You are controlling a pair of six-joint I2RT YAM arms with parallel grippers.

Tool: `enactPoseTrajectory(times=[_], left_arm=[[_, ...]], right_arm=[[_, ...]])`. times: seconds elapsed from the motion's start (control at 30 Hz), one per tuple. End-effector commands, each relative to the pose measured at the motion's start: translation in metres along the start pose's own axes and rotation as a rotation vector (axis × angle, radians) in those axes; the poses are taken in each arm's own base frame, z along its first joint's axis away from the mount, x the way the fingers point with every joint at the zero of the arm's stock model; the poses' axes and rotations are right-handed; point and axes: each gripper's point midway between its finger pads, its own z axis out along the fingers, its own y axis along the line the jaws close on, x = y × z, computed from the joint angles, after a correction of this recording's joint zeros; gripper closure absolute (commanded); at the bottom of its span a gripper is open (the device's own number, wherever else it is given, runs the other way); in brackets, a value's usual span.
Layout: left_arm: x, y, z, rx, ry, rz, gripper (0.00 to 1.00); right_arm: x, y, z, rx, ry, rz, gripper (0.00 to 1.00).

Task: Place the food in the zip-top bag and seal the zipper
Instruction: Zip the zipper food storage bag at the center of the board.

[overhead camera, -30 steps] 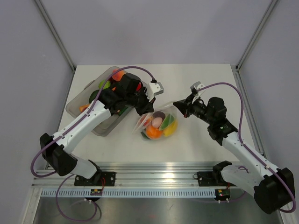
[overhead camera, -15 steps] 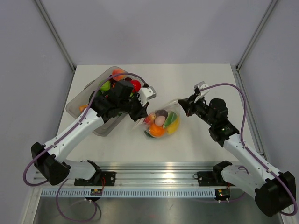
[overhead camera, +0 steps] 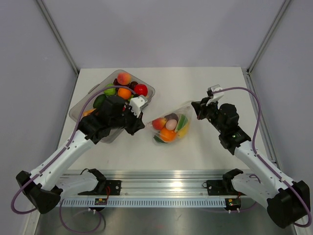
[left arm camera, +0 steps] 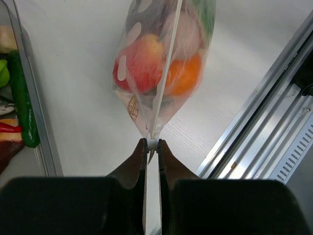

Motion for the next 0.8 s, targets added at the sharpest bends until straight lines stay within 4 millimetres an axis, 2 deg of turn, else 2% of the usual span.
enactPoseTrajectory(times=[0.0, 0.23, 0.4, 0.5, 0.57, 0.6, 0.63, 0.73, 0.77], left_arm=[[0.007, 0.004, -0.016, -0.051, -0.008, -0.053, 1.0], [0.01, 0.01, -0.026, -0.112, -0.003, -0.081, 1.0], [0.008, 0.018, -0.021, -0.145, -0.007, -0.085, 1.0], [-0.011, 0.013, -0.009, -0.093, -0.029, -0.081, 1.0], [-0.036, 0.012, -0.008, -0.077, -0.072, -0.068, 1.0], [-0.038, 0.015, 0.004, -0.073, -0.047, -0.071, 1.0], [-0.056, 0.015, 0.002, -0.073, -0.079, -0.052, 1.0], [-0.069, 0.027, 0.023, -0.091, -0.039, -0.034, 1.0], [-0.085, 0.028, 0.021, -0.088, -0.064, -0.021, 1.0]], right_arm=[[-0.029, -0.02, -0.005, 0.108, -0.103, 0.007, 1.0], [-0.031, -0.02, -0.007, 0.112, -0.111, 0.025, 1.0], [-0.037, -0.023, -0.017, 0.137, -0.173, 0.057, 1.0], [-0.035, -0.024, -0.017, 0.143, -0.163, 0.054, 1.0], [-0.035, -0.028, -0.016, 0.168, -0.153, 0.059, 1.0], [-0.035, -0.031, -0.015, 0.185, -0.145, 0.058, 1.0], [-0.036, -0.037, -0.015, 0.219, -0.133, 0.056, 1.0], [-0.039, -0.052, -0.015, 0.3, -0.121, 0.03, 1.0], [-0.039, -0.06, -0.013, 0.33, -0.117, 0.025, 1.0]])
